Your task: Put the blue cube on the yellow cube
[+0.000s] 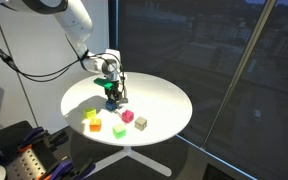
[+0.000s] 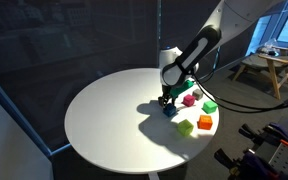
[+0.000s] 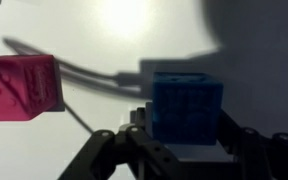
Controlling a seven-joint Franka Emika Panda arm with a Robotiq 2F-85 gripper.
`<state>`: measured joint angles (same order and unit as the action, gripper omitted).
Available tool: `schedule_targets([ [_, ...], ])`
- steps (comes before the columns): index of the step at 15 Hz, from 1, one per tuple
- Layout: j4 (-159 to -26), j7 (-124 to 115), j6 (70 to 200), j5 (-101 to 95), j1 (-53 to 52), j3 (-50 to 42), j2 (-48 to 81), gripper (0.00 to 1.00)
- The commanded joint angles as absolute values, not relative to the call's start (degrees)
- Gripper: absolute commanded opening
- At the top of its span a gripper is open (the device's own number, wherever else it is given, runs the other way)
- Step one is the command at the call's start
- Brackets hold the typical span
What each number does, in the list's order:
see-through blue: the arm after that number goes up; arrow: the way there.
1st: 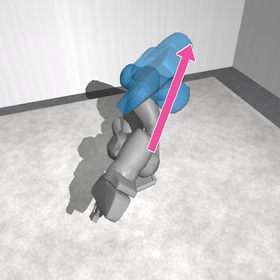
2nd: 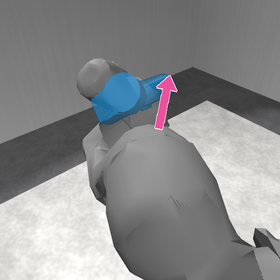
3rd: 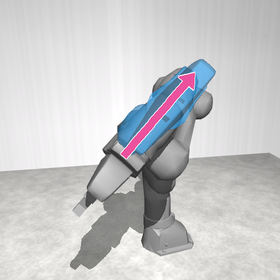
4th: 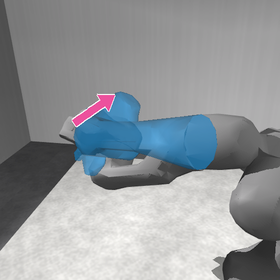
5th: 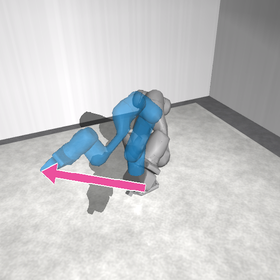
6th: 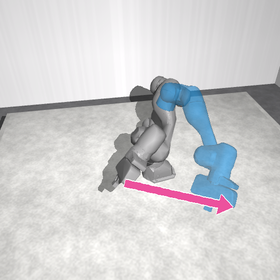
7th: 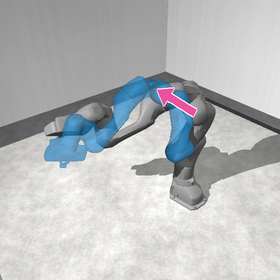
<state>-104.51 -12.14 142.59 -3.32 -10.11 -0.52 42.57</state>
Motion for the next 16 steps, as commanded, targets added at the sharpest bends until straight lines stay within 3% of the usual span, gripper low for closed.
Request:
schedule_targets([
  [1, -103.1, -13.1, 142.0, -3.8, -10.9, -1.3, 43.2, 0.39],
  [4, -103.0, -13.2, 141.0, -3.8, -11.0, -1.3, 42.9, 0.32],
  [16, -102.9, -11.8, 135.0, -3.5, -10.3, -0.4, 39.4, 0.32],
])
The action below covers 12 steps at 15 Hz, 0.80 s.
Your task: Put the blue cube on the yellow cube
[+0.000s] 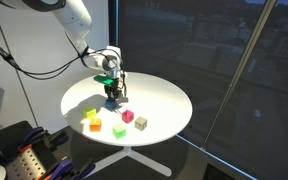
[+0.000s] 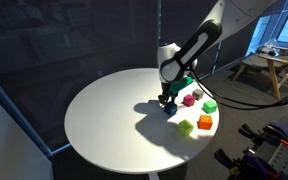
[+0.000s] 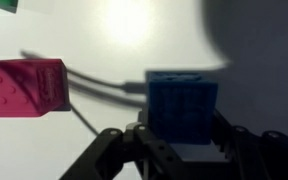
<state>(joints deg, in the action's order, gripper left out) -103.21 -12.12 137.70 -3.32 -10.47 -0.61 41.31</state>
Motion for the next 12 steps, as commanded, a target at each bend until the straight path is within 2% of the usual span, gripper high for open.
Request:
schedule_targets([
  [1, -102.9, -11.8, 134.7, -3.6, -10.3, -0.5, 39.0, 0.32],
  [12, -104.2, -12.0, 132.4, -3.8, -10.3, -0.3, 33.1, 0.32],
])
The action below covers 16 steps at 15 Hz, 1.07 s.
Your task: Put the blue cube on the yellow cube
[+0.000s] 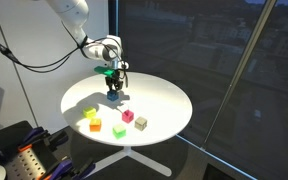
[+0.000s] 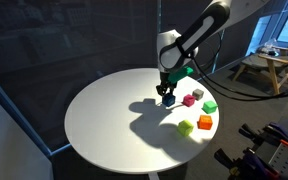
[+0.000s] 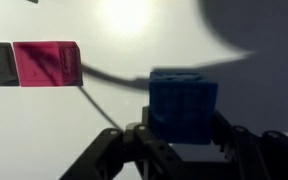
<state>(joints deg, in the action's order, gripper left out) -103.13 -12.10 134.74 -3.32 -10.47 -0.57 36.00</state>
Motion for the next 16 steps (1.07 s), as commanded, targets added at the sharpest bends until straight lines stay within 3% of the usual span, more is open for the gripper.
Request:
schedule_targets([
  [1, -104.5, -11.7, 131.9, -3.8, -10.2, -0.1, 32.5, 0.32],
  [16, -114.6, -6.2, 131.5, -4.2, -10.0, 3.1, 23.7, 0.32],
])
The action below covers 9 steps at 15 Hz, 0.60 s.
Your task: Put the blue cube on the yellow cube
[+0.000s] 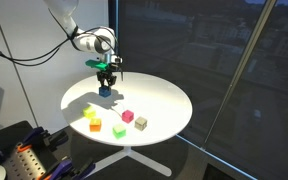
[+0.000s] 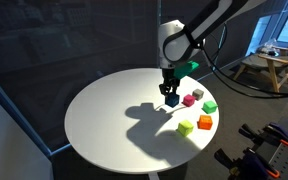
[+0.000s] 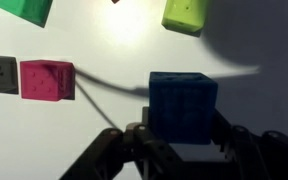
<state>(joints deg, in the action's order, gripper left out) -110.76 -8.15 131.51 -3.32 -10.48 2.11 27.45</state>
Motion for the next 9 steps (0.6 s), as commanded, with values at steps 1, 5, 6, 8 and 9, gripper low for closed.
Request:
schedule_targets([
  [1, -115.6, -5.6, 131.6, -4.3, -10.1, 3.3, 23.1, 0.32],
  [5, -118.3, -3.6, 131.8, -4.2, -10.1, 4.5, 21.3, 0.32],
  [6, -118.8, -3.4, 131.8, -4.2, -10.1, 4.7, 21.0, 0.32],
  [8, -119.4, -3.0, 131.8, -4.2, -10.0, 5.0, 20.6, 0.32],
  [9, -119.6, -3.0, 131.8, -4.2, -10.0, 5.0, 20.5, 0.32],
])
